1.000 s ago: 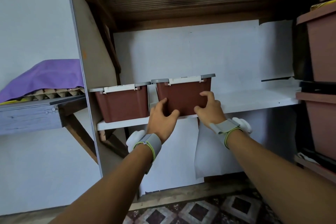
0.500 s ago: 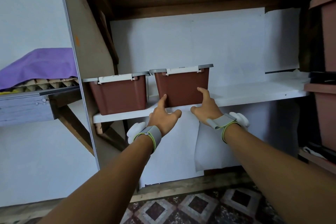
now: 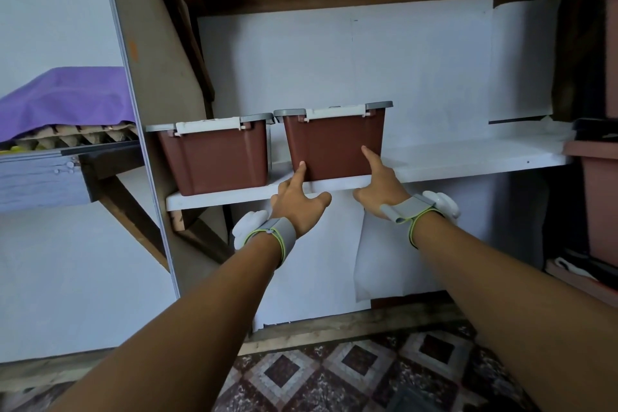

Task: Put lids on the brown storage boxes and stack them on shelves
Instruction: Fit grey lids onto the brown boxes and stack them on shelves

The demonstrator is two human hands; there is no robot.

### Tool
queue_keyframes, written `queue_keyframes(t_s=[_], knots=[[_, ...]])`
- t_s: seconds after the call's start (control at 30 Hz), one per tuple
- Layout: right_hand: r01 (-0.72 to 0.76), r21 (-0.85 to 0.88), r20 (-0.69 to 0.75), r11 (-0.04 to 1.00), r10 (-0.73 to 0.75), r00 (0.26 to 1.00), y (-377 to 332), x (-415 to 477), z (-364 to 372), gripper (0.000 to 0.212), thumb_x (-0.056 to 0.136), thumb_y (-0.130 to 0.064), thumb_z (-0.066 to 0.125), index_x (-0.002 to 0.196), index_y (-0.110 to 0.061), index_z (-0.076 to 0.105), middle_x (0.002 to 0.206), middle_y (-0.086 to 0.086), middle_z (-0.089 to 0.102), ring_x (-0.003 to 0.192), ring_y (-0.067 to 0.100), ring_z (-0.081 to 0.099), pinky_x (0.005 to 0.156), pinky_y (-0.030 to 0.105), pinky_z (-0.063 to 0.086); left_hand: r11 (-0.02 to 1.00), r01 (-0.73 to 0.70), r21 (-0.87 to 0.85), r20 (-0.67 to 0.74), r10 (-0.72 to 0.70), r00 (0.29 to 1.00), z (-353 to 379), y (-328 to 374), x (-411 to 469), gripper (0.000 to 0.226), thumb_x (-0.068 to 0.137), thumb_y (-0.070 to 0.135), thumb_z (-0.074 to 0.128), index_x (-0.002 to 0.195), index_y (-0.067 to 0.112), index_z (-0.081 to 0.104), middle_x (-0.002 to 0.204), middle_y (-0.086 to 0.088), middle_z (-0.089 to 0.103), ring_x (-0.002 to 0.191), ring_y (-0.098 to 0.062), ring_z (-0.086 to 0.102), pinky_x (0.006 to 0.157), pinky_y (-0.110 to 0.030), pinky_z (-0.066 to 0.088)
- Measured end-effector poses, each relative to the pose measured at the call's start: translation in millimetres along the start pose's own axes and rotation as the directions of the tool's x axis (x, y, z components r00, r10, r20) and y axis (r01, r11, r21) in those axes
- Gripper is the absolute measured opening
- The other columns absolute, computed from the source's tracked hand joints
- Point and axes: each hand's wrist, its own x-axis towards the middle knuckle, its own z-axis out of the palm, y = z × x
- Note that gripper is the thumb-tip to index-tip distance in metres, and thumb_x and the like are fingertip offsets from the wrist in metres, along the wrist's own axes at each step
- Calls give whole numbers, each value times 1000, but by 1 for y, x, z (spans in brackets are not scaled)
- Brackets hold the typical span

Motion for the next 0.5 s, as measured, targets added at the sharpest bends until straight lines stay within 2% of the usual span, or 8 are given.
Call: queue_keyframes(t_s=[0.13,0.2,0.27,0.33,0.4,0.5], knots=[[10,40,-24,999,-9,1000,4,-9,-2,78,78,-20,58,149,-34,30,133,16,48,113,35,57,102,44,47,997,-22,-70,-84,16,996,3,-2,-14,64,88,37,60,148,33,37,148,-3,35,138,-25,36,113,-36,34],[20,35,-23,999,-19,1000,7,-21,-3,71,77,-27,59,145,-30,38,133,16,48,117,33,54,105,38,45,993,-33,-109,-94,23,995,8,-9,-24,55,87,37,61,139,29,45,140,-2,41,130,-24,46,109,-39,41],[19,30,9,999,-19,1000,13,-40,-2,59,82,-26,62,139,-25,47,137,14,44,121,29,51,103,30,43,987,-11,-158,-41,5,999,16,-22,-38,48,87,36,62,132,26,49,133,-2,49,117,-21,56,99,-37,47],[-4,30,57,1000,2,998,25,-63,1,50,85,-26,62,133,-22,53,138,10,44,118,25,54,90,22,42,984,35,-176,37,-29,999,26,-40,-53,44,88,35,63,129,24,51,126,0,56,109,-20,60,90,-33,49],[-44,20,127,999,41,991,45,-89,7,42,89,-24,60,130,-19,56,135,8,47,118,21,54,84,17,35,981,94,-168,105,-77,991,39,-63,-71,40,89,33,62,125,22,53,120,0,61,106,-22,61,87,-32,49],[-143,-14,218,990,142,966,89,-136,19,35,91,-21,59,125,-15,59,125,3,54,118,18,52,85,17,34,970,196,-145,196,-166,967,67,-106,-109,28,90,27,62,117,17,57,108,0,64,99,-23,60,86,-31,47]])
